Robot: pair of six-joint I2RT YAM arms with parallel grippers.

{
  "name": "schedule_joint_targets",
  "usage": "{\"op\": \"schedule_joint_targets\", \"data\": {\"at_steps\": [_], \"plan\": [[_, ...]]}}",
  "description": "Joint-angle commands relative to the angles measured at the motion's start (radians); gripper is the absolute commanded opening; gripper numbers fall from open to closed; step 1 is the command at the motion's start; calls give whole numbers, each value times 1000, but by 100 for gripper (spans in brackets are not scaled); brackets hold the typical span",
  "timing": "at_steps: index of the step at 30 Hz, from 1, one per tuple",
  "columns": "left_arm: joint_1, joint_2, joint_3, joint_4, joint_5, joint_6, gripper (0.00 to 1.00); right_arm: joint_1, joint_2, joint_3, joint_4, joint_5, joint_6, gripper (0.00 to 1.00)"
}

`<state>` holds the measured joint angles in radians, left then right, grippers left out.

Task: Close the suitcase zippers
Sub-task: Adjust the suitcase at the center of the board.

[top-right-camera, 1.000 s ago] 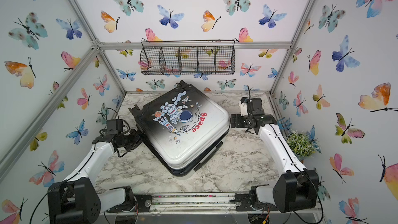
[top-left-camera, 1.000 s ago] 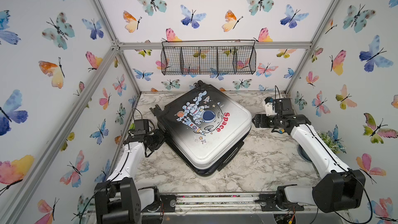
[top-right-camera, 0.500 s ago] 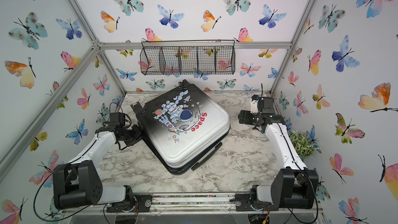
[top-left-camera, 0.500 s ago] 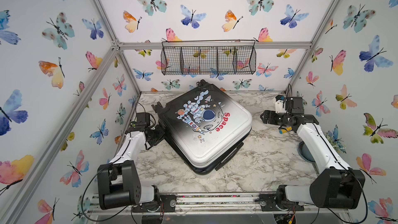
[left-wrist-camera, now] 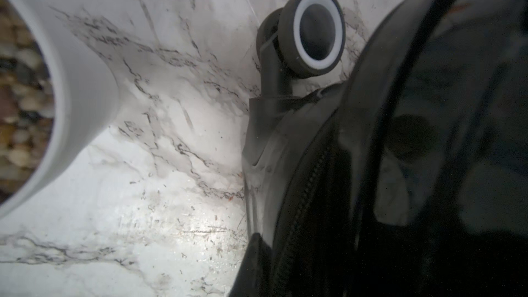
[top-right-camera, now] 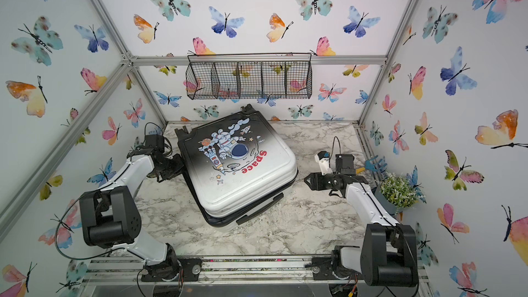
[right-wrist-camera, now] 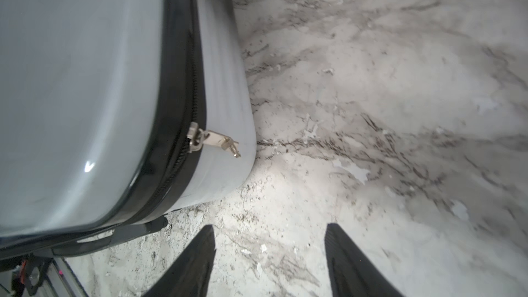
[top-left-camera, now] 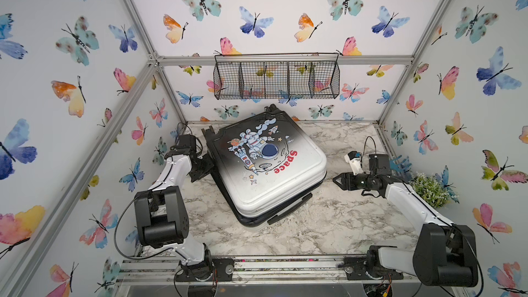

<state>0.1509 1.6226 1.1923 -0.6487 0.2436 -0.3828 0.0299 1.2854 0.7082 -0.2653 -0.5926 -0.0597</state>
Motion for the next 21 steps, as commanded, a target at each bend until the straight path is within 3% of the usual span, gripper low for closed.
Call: {"op": "schedule_joint_targets", "data": {"at_steps": [1,4,9,16,21], "plan": [[24,32,68,45,-70,54,0,32,11,-72,308,-127,-65,61],[24,52,99,45,-48,55,0,42,23,-110,439,-173,-96,59],[24,94,156,38,-44,70,0,79,96,-108,467,-275,-224,58],[24,151,210,26,-88,118,0,105,250,59,233,-383,-441,57],[25,186,258,8,-128,158,0,162,327,114,105,-344,-582,55]]}}
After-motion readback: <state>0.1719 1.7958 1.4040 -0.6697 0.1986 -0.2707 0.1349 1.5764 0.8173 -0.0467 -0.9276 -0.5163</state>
